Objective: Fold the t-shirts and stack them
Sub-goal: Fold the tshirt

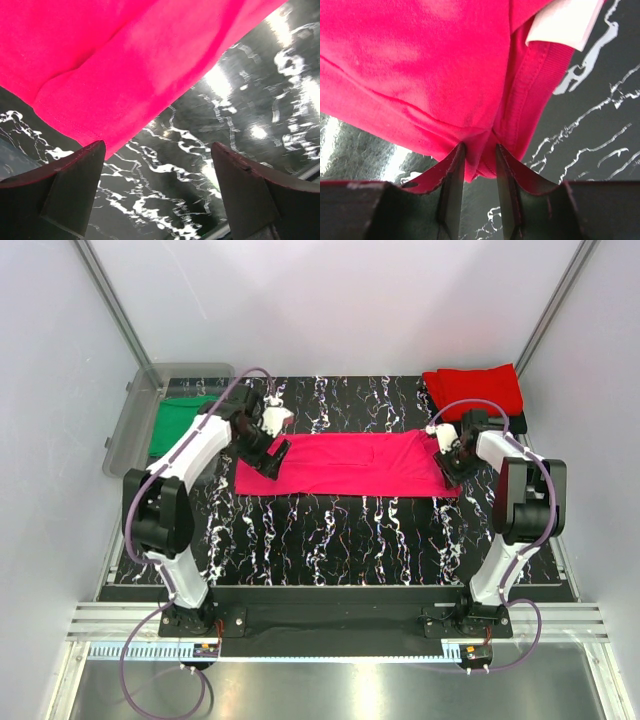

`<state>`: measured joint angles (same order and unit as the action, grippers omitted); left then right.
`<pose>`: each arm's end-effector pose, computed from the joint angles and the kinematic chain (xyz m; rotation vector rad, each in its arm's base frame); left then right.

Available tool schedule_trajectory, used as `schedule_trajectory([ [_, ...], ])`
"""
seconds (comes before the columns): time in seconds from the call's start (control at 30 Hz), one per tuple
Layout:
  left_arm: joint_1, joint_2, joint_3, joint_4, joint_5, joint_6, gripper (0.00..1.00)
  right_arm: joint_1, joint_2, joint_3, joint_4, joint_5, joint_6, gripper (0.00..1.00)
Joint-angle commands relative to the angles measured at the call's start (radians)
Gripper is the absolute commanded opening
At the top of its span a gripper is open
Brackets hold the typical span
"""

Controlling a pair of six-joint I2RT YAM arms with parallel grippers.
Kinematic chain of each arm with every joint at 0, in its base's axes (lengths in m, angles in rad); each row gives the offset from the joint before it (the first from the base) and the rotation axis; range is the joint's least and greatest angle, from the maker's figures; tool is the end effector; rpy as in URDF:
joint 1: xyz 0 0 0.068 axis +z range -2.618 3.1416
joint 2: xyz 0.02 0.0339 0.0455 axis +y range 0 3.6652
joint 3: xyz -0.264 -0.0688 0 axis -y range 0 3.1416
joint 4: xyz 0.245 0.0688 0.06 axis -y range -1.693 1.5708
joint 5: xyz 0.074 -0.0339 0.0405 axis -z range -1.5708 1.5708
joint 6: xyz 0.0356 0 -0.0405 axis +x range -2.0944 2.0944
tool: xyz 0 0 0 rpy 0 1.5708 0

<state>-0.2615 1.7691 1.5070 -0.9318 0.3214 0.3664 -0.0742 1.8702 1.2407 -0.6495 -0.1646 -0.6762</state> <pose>0.3486 -0.1049 0.2666 0.9203 2.5619 -0.4132 0.3621 -0.0211 0.1655 -0.8656 2.6735 0.0643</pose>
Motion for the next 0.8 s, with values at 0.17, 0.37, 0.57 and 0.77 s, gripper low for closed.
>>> schedule_trajectory([
  [0.17, -0.042, -0.007, -0.129, 0.117, -0.318, 0.301, 0.69, -0.007, -0.104, 0.029, -0.038, 0.030, 0.004, 0.38],
  [0.37, -0.004, 0.070, -0.142, 0.131, -0.349, 0.351, 0.64, -0.007, -0.123, 0.025, -0.048, 0.031, 0.012, 0.38],
  [0.57, 0.008, 0.113, -0.162, 0.129, -0.358, 0.396, 0.61, -0.007, -0.140, 0.009, -0.050, 0.025, 0.015, 0.38],
  [0.77, 0.010, 0.150, -0.174, 0.126, -0.358, 0.408, 0.56, -0.007, -0.141, 0.025, -0.056, 0.016, 0.027, 0.38],
])
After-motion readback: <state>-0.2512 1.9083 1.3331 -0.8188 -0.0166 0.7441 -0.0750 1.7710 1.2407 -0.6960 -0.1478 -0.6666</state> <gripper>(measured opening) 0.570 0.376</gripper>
